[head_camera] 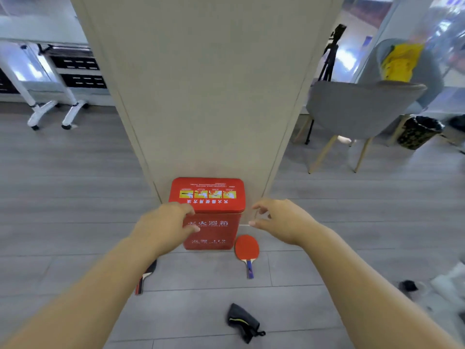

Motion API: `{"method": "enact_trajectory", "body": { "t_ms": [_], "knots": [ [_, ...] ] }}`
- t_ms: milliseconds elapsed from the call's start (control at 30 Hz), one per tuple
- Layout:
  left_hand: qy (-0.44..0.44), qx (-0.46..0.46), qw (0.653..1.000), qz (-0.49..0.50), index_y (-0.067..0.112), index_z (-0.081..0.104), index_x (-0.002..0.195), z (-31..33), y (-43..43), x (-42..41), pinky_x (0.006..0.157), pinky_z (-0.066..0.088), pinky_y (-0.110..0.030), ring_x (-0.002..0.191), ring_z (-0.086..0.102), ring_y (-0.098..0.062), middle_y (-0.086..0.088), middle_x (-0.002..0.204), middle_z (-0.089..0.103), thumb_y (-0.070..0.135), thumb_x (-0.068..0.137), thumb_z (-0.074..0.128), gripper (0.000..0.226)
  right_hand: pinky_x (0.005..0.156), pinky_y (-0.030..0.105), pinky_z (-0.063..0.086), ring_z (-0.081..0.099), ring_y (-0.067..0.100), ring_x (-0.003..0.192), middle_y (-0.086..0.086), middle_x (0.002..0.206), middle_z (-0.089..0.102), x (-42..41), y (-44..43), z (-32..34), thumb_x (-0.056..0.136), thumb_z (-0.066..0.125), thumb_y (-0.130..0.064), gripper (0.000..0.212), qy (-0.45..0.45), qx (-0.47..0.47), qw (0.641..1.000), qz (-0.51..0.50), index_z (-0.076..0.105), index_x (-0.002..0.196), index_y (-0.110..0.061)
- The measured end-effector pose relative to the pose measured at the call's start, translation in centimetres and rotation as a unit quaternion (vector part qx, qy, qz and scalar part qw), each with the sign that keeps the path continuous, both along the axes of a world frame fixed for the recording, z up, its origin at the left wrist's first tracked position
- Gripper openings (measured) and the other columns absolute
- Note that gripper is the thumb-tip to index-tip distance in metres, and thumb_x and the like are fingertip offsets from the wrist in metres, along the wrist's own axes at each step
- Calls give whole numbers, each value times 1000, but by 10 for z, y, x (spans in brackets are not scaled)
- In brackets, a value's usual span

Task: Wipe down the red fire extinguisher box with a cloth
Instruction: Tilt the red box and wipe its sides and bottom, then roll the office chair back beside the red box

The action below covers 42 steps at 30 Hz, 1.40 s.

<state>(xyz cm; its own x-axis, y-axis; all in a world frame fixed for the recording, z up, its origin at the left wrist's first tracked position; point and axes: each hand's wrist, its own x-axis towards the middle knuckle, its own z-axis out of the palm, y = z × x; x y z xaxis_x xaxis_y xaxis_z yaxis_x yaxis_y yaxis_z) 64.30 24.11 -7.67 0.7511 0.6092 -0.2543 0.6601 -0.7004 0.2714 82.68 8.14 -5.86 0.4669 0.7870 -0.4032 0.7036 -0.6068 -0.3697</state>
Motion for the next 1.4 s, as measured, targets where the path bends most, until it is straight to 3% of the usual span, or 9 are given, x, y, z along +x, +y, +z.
{"method": "enact_trajectory", "body": {
  "t_ms": [133,233,467,1033,1267,1400],
  "knots": [
    [-39,-8,999,-20,32,55,117,56,-42,18,84,46,-29,107,53,-12,11,117,58,50,85,58,37,95,34,46,54,16,114,-5,131,55,2,-43,60,89,57,-49,50,-19,33,999,-5,46,134,-30],
    [-74,-4,996,-53,31,55,121,89,-66,27,90,45,-31,112,53,-12,10,122,58,49,85,59,40,97,37,45,51,17,117,-5,131,53,1,-74,93,89,55,-51,51,-55,44,997,-22,45,135,-31],
    [-143,-4,980,-141,34,56,119,132,-114,36,90,45,-30,112,53,-10,13,119,59,51,85,57,38,97,32,44,48,12,119,-10,133,50,-27,-150,133,90,54,-50,51,-94,101,983,-119,41,136,-34],
    [-161,-68,898,-404,36,56,116,151,-339,91,87,50,-32,101,55,-4,17,111,58,56,83,57,39,96,30,44,51,7,114,-15,130,51,-90,-419,159,89,54,-53,48,-118,85,922,-360,43,133,-38],
    [-160,-96,879,-439,36,57,114,140,-472,156,83,47,-23,100,53,-1,18,110,58,53,84,58,35,95,33,45,50,12,115,-11,128,53,-55,-563,157,91,52,-49,44,-151,52,899,-408,44,132,-35],
    [-151,-124,879,-436,34,59,112,128,-535,191,81,46,-22,98,54,-1,19,105,58,50,84,60,33,85,24,42,50,10,114,-12,128,53,-27,-631,150,92,51,-50,44,-187,47,877,-439,44,133,-35]
  ]
}}
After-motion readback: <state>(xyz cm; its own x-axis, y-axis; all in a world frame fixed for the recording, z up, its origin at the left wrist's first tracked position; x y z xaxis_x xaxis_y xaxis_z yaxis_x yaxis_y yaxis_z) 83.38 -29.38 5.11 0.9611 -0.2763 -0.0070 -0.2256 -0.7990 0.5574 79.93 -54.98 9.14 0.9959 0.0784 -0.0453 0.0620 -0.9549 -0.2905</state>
